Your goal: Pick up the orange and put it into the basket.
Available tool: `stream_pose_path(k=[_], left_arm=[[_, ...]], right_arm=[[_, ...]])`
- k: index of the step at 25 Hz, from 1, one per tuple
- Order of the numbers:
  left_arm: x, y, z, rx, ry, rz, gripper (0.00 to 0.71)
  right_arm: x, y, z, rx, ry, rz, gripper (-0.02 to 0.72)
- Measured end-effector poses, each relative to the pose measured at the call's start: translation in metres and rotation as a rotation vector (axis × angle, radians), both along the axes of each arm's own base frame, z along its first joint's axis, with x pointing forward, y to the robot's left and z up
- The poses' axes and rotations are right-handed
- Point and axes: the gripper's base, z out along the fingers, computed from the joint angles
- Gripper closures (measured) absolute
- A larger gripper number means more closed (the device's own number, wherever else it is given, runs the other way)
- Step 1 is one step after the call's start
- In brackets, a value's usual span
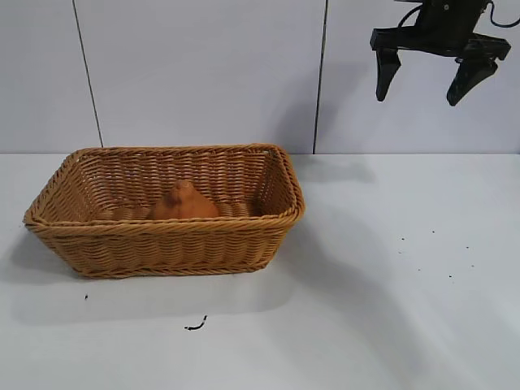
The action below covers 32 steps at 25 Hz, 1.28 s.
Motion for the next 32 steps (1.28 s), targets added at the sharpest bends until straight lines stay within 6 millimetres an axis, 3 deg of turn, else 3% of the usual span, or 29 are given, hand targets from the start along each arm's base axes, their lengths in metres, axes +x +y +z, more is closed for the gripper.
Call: stream_pose_path(k=[5, 11, 18, 27, 32], left_arm=[[0.000, 0.000, 0.000, 0.000, 0.000, 0.000, 0.044], [0.000, 0.000, 0.000, 0.000, 0.000, 0.000, 0.044], [0.000, 0.000, 0.000, 0.000, 0.000, 0.000, 0.044], [0.000, 0.000, 0.000, 0.000, 0.000, 0.000, 0.044], [0.000, 0.000, 0.000, 0.000, 0.000, 0.000, 0.044]], right_arm=[[-0.068, -0.003, 0.017, 0.018, 0.044, 0.002, 0.010], [-0.164, -0.005, 0.032, 0.066, 0.040, 0.002, 0.010], [-0.264, -0.012, 0.018, 0.060, -0.028, 0.056, 0.010], [-0.351, -0.019, -0.008, 0.038, -0.375, 0.126, 0.010], [-0.378, -0.022, 0.001, 0.037, -0.583, 0.129, 0.010]])
